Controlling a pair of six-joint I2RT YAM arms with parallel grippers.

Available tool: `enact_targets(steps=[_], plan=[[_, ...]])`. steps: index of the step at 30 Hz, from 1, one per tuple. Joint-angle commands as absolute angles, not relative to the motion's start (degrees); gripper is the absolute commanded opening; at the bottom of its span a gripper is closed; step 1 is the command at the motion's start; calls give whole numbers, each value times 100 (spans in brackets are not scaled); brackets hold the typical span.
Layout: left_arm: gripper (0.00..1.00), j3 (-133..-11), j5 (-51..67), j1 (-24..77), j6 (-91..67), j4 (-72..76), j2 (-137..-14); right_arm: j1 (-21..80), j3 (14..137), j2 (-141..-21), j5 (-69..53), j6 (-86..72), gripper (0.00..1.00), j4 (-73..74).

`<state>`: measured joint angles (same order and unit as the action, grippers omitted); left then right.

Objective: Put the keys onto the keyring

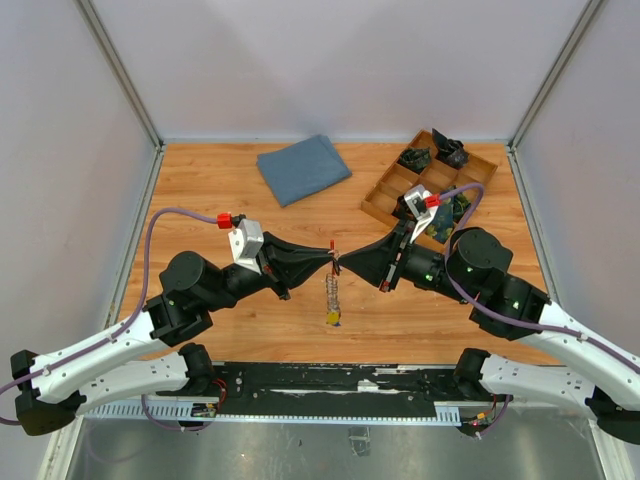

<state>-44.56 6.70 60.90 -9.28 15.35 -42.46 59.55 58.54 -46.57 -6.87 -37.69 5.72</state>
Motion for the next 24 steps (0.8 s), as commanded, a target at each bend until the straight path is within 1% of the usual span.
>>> enact_targets(steps=[1, 13, 24], plan=[[1, -4456, 677, 6135, -906, 1943, -4140, 5889, 5867, -4589, -709, -3718, 1, 343], [1, -4465, 701, 6135, -888, 1935, -4105, 5889, 6161, -4720, -384, -3649, 0, 1128], [0, -4456, 703, 6135, -881, 1911, -4078, 5880, 6281, -4945, -542, -3691, 1, 1364]])
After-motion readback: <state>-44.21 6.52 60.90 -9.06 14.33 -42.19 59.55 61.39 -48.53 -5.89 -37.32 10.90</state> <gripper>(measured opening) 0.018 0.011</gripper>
